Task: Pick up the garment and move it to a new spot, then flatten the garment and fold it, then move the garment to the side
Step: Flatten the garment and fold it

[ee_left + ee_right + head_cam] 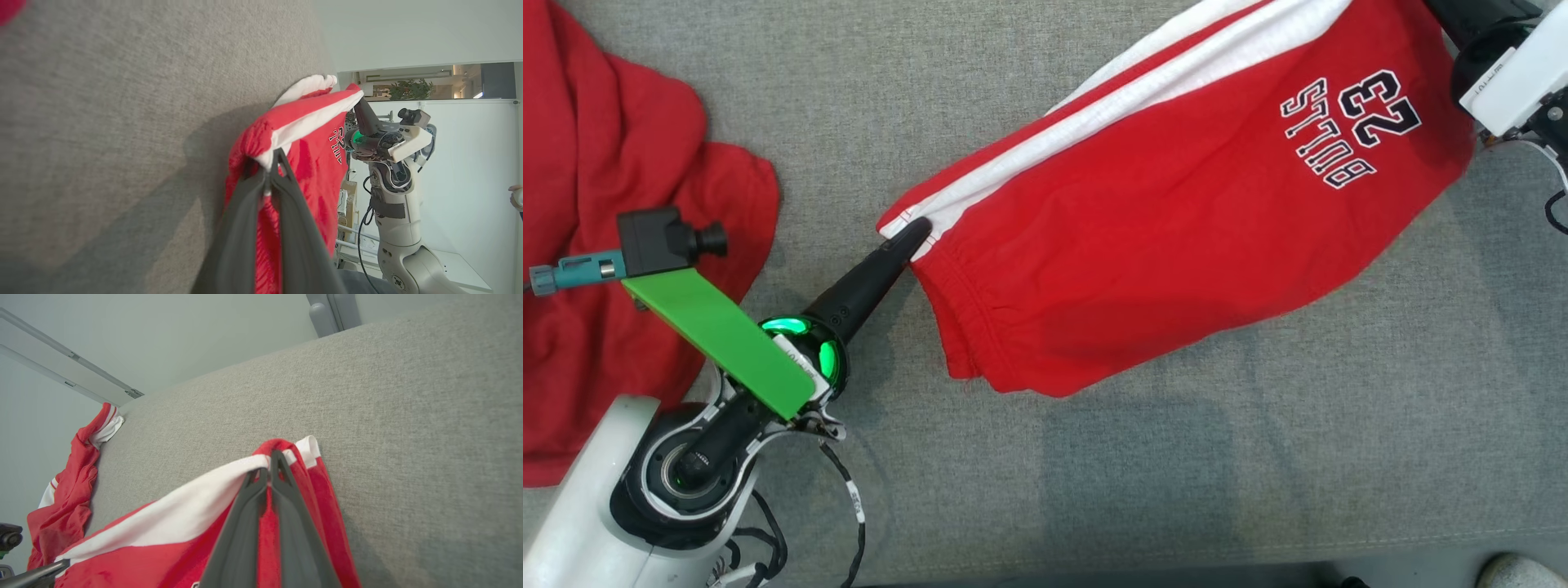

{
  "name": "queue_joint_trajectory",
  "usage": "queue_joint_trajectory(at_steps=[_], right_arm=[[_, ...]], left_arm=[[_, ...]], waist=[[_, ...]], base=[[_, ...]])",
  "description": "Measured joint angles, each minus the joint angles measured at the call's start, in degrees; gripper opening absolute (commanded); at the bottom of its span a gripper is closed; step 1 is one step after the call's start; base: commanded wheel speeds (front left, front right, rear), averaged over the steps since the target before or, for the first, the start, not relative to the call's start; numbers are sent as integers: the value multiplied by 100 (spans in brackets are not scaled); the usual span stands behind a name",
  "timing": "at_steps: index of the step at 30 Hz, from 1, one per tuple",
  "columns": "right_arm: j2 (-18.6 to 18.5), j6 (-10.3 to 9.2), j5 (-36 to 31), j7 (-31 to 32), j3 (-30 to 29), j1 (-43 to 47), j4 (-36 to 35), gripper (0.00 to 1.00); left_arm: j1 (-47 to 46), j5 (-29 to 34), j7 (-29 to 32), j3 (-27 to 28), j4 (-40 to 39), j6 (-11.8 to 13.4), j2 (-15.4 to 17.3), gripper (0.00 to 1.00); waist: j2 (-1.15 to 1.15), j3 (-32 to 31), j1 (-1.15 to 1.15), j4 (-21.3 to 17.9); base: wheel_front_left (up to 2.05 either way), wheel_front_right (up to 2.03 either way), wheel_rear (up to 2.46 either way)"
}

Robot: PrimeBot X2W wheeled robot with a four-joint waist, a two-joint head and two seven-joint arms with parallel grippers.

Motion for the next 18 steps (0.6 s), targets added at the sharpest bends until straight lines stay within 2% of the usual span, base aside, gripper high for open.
queue_joint_trajectory(at_steps=[1, 2, 5, 13, 18], right_arm=[[19, 20, -58, -18, 26, -48, 36, 100], [38, 51, -122, -78, 31, -79, 66, 100], [127, 53, -245, -214, 34, -182, 212, 100], [426, 240, -382, -409, 282, -193, 613, 100], [515, 348, -436, -686, 281, -134, 772, 100]], left_arm=[[-10, 65, -8, -4, 36, 0, 3, 90], [-31, 112, -9, -13, 55, 0, 2, 100], [-122, 122, -80, -20, 115, 26, -8, 100], [-149, 196, -210, -60, 427, 29, -92, 100], [-149, 778, -348, -178, 483, 30, 59, 100]], waist=[[0, -2, 0, 4], [0, -3, 0, 7], [0, -11, 0, 11], [0, -156, 0, -47], [0, -330, 0, -113]], base=[[0, 0, 0], [0, 0, 0], [0, 0, 0], [0, 0, 0], [0, 0, 0]])
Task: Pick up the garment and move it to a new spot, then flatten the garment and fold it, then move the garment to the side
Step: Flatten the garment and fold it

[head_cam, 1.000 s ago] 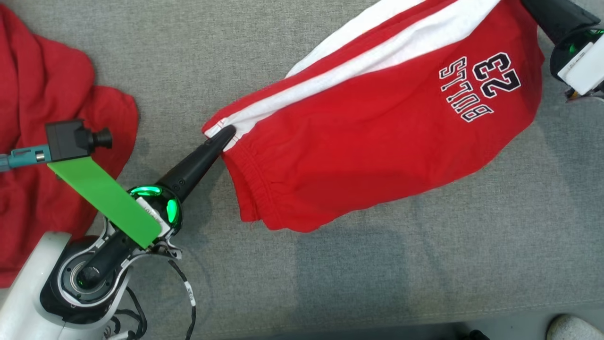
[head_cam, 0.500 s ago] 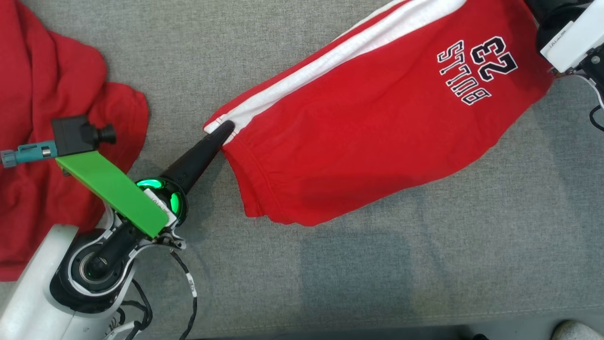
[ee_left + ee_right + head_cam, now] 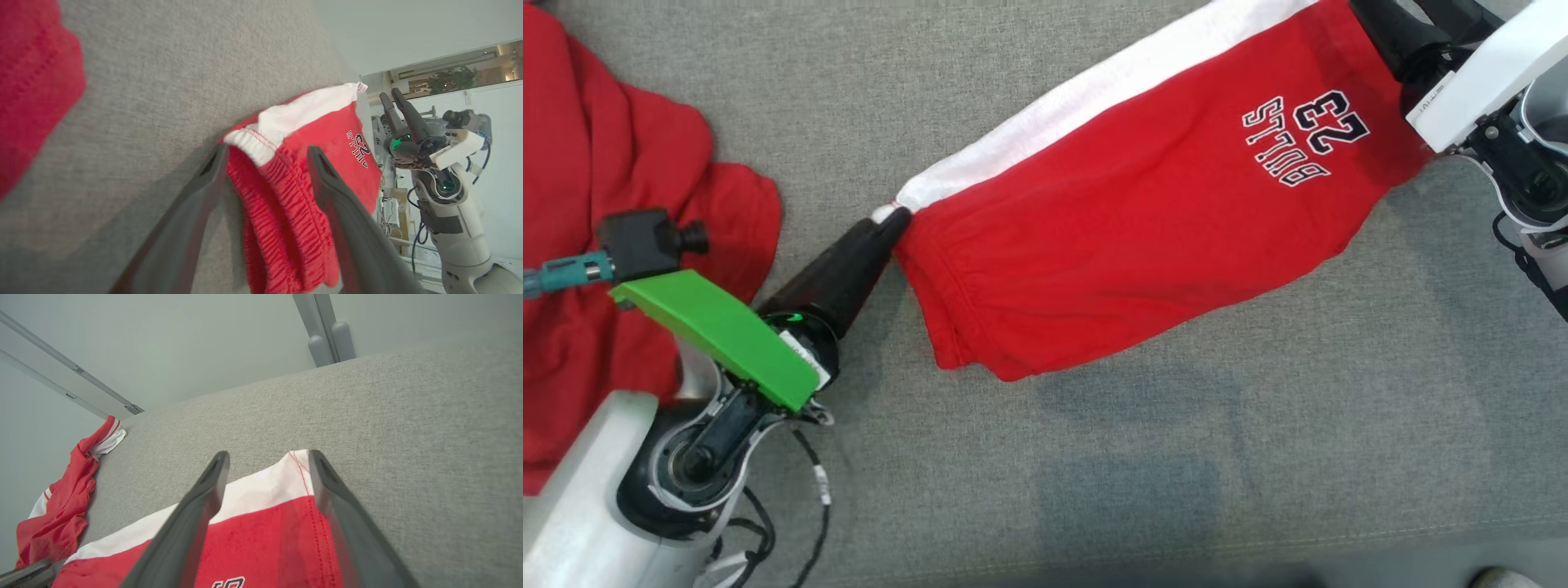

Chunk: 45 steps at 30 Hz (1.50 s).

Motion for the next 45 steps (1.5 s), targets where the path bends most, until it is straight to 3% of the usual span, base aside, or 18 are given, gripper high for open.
queue_joint_trajectory(at_steps=[5, 12, 19, 30, 45], right_arm=[[-160, 4, -265, -216, 81, 292, 280, 100], [-387, -49, -377, -467, 58, 910, 758, 100], [-319, -55, 4, -565, -67, 1346, 944, 100], [-449, -165, 80, -492, -91, 1526, 1106, 100], [-725, -357, -91, -224, 93, 1638, 1358, 100]], left_arm=[[-2, 1216, -435, -35, -41, 0, 528, 100], [42, 2196, -1010, -277, -107, -49, 611, 100], [502, 2210, -1417, -404, -140, -38, 248, 100], [902, 2930, -2127, -354, -216, -30, 236, 100], [1282, 3005, -2484, -313, -248, -3, 20, 100]], waist=[[0, -247, 0, -50], [0, -676, 0, -26], [0, -1025, -1, 224], [0, -1242, -1, 796], [0, -1138, -1, 1266]], base=[[0, 0, 0], [0, 0, 0], [0, 0, 0], [0, 0, 0], [0, 0, 0]])
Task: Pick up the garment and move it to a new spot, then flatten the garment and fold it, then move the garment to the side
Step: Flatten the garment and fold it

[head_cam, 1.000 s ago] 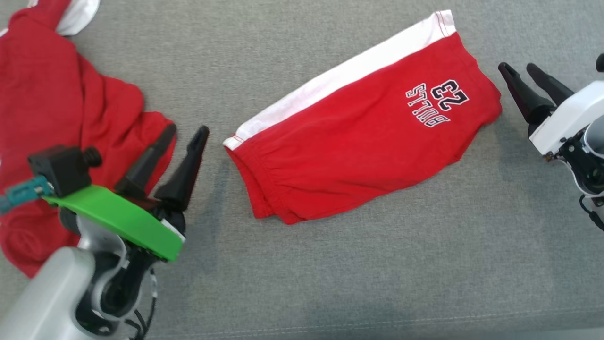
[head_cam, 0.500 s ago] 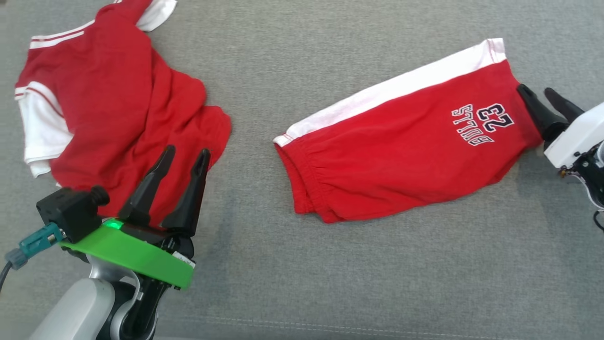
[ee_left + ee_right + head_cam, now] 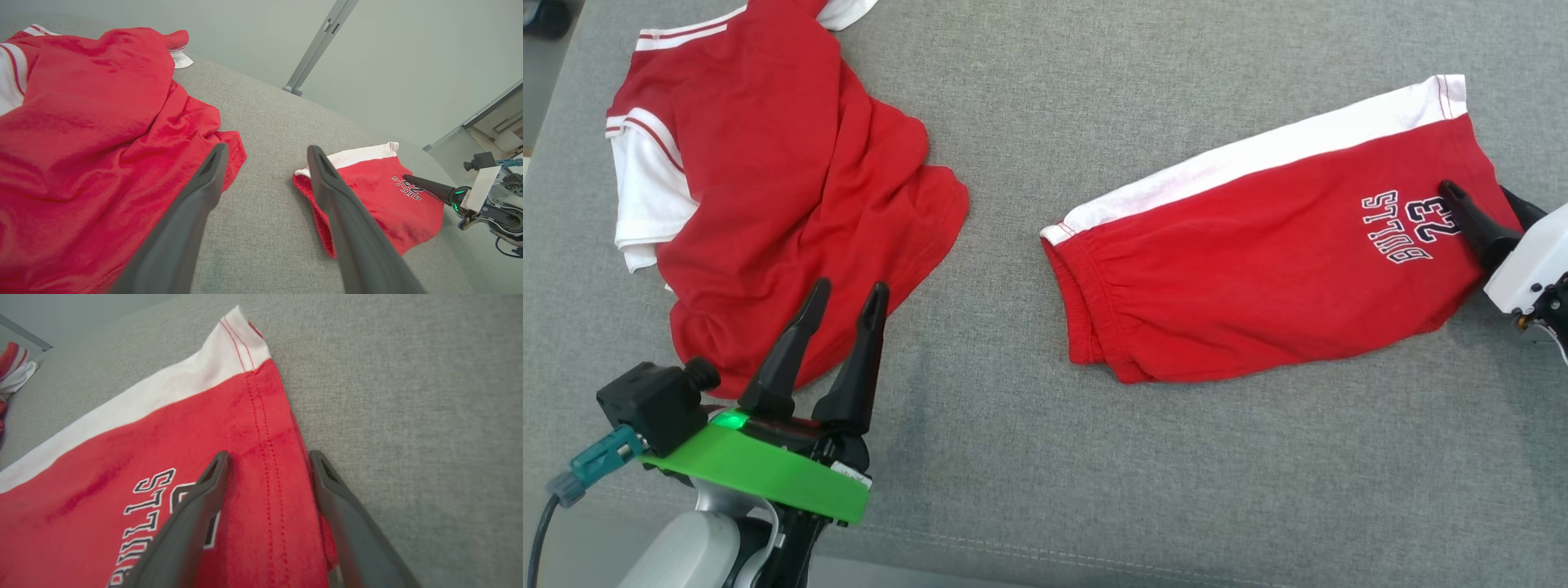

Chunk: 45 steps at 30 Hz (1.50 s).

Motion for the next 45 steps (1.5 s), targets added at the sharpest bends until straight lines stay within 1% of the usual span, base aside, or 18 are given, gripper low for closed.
queue_joint_trajectory(at_steps=[8, 13, 17, 18, 19, 20, 24, 27, 30, 32, 35, 40, 45], right_arm=[[-166, -10, 29, 223, 27, 21, 91, 100], [-100, 25, 275, 350, -34, 44, 60, 100], [24, 109, 412, 422, -66, 45, 20, 100], [37, 110, 420, 425, -66, 45, 13, 96], [37, 110, 420, 425, -66, 45, 13, 47], [44, 123, 431, 443, -66, 45, 10, 0], [57, 190, 503, 578, -59, 59, 8, 0], [136, 261, 677, 615, -91, 114, 4, 0], [162, 270, 784, 643, -142, 139, 4, 0], [186, 313, 905, 694, -198, 214, 0, 0], [220, 355, 1201, 777, -304, 344, -24, 0], [207, 360, 1543, 787, -537, 593, -34, 0], [66, 358, 1764, 760, -758, 837, -23, 0]], left_arm=[[76, 83, -51, 66, -8, 2, -51, 100], [80, 100, -52, 64, -9, 2, -103, 100], [80, 118, -67, 60, -9, 2, -112, 100], [80, 132, -67, 57, -9, 2, -114, 100], [80, 132, -67, 57, -9, 2, -114, 100], [80, 151, -67, 55, -8, 2, -120, 100], [80, 156, -67, 31, -2, 2, -149, 100], [84, 156, -75, 34, 35, 2, -166, 100], [148, 156, -101, 69, 57, 2, -169, 100], [216, 156, -115, 90, 86, 2, -171, 100], [229, 156, -115, 100, 110, 3, -176, 100], [286, 156, -116, 126, 140, 3, -186, 100], [355, 156, -116, 133, 138, 3, -180, 100]], waist=[[0, -7, 0, -17], [0, -8, 0, -34], [0, -12, 0, -41], [0, -15, 0, -41], [0, -15, 0, -41], [0, -20, 0, -41], [0, -41, 0, -33], [0, -73, 0, -30], [0, -127, 0, -53], [0, -162, 0, -86], [0, -219, 0, -160], [0, -318, 0, -322], [0, -387, 0, -525]], base=[[0, 0, 0], [0, 0, 0], [0, 0, 0], [0, 0, 0], [0, 0, 0], [0, 0, 0], [0, 0, 0], [0, 0, 0], [0, 0, 0], [0, 0, 0], [0, 0, 0], [0, 0, 0], [0, 0, 0]])
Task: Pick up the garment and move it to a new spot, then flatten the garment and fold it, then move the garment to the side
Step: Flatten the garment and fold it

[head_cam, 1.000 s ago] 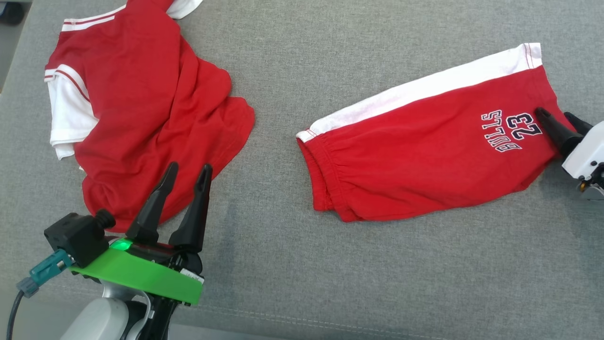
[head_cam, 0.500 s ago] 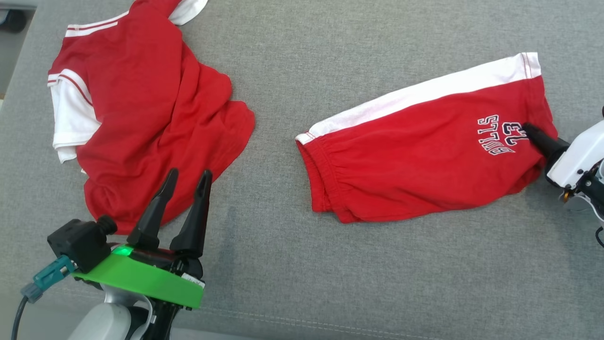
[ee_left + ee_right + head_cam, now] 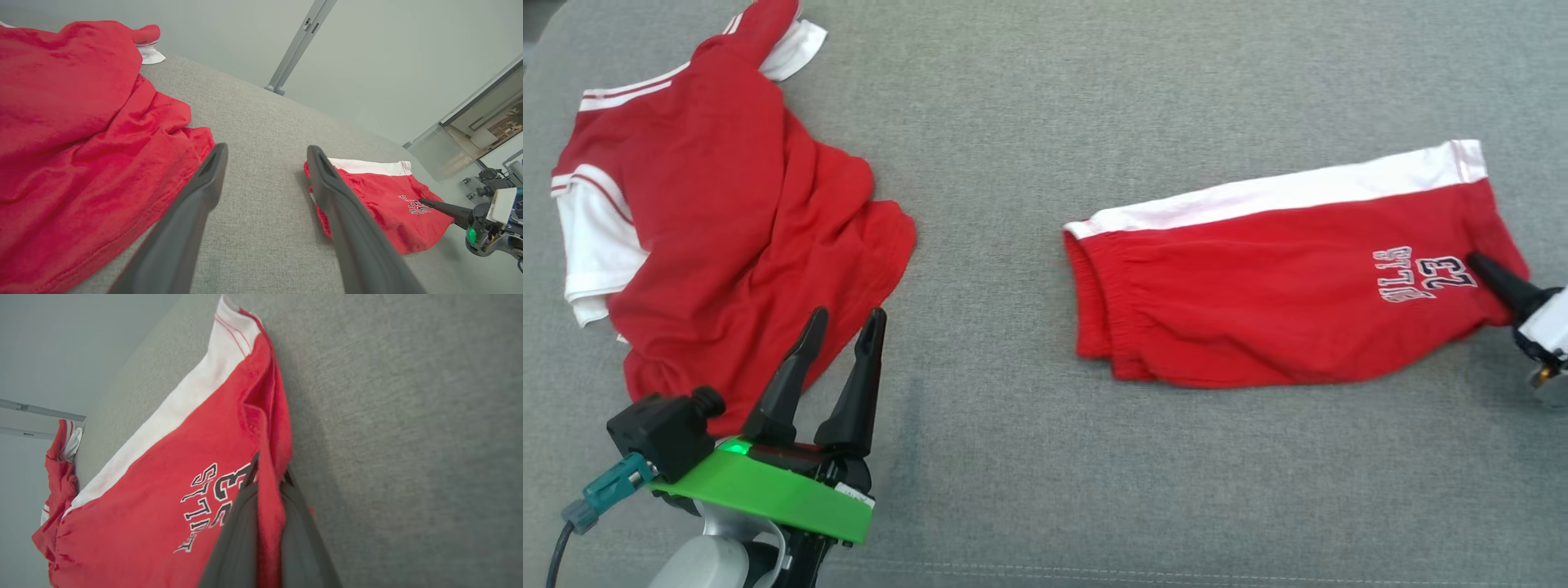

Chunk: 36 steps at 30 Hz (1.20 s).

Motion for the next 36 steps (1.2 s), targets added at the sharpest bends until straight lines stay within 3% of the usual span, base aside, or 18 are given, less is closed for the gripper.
queue_joint_trajectory(at_steps=[8, 14, 18, 23, 30, 36], right_arm=[[-209, 44, 255, -289, -332, 453, -116, 0], [-168, 211, 170, -527, -348, 380, -1106, 0], [-129, 255, -211, -519, 15, 214, -1911, 0], [166, 256, -742, -338, 664, 13, -2698, 0], [822, 245, -1044, -147, 1334, -19, -2995, 0], [1159, -69, -1228, -154, 1482, -29, -2793, 0]], left_arm=[[14, 0, 2, -4, -3, 0, -1, 100], [36, 0, 55, -31, -21, 0, -1, 100], [37, 1, 93, -58, -31, 0, -3, 100], [25, 30, 154, -113, -20, 0, -20, 100], [-51, 49, 204, -253, -8, -1, -145, 100], [-52, 51, 204, -230, 10, -1, -146, 100]], waist=[[0, -95, 0, -247], [0, -134, 0, -362], [0, -143, 0, -377], [0, -155, 0, -354], [0, -169, 0, -190], [0, -137, 0, -45]], base=[[0, 0, 0], [0, 0, 0], [0, 0, 0], [0, 0, 0], [0, 0, 0], [0, 0, 0]])
